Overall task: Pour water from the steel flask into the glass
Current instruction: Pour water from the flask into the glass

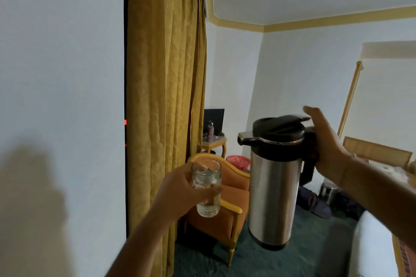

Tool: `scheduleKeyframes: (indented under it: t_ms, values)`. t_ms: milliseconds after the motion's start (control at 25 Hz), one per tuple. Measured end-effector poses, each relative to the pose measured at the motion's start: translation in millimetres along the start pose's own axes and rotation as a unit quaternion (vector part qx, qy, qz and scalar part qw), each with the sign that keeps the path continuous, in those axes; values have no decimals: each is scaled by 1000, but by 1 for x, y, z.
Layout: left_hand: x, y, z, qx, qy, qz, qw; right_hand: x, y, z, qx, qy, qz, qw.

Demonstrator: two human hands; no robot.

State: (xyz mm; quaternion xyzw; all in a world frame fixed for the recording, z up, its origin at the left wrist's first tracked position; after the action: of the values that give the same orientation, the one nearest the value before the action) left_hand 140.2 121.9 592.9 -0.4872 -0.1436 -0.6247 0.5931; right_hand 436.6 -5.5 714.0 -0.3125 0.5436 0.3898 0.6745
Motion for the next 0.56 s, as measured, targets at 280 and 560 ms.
scheduleKeyframes:
  t_ms: [280, 560]
  values:
    - [-96, 22, -64, -51, -103, 69, 991, 215, -35, -88, 160, 83, 190, 965]
    - [-256, 81, -181, -125, -235, 172, 948, 470, -28, -207, 295, 288, 96, 906]
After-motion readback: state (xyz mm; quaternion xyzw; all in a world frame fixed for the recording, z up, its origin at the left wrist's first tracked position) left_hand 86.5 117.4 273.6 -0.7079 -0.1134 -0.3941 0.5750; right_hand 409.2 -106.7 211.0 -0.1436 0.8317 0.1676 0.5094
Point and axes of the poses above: each hand's wrist, its own z-axis towards the middle knuckle, its own y-axis out of the palm, x = y × z, the point moved 8 cm from there along z, towards the middle knuckle, and after that the axes turned 1 degree about z, right-handed, at the moved point
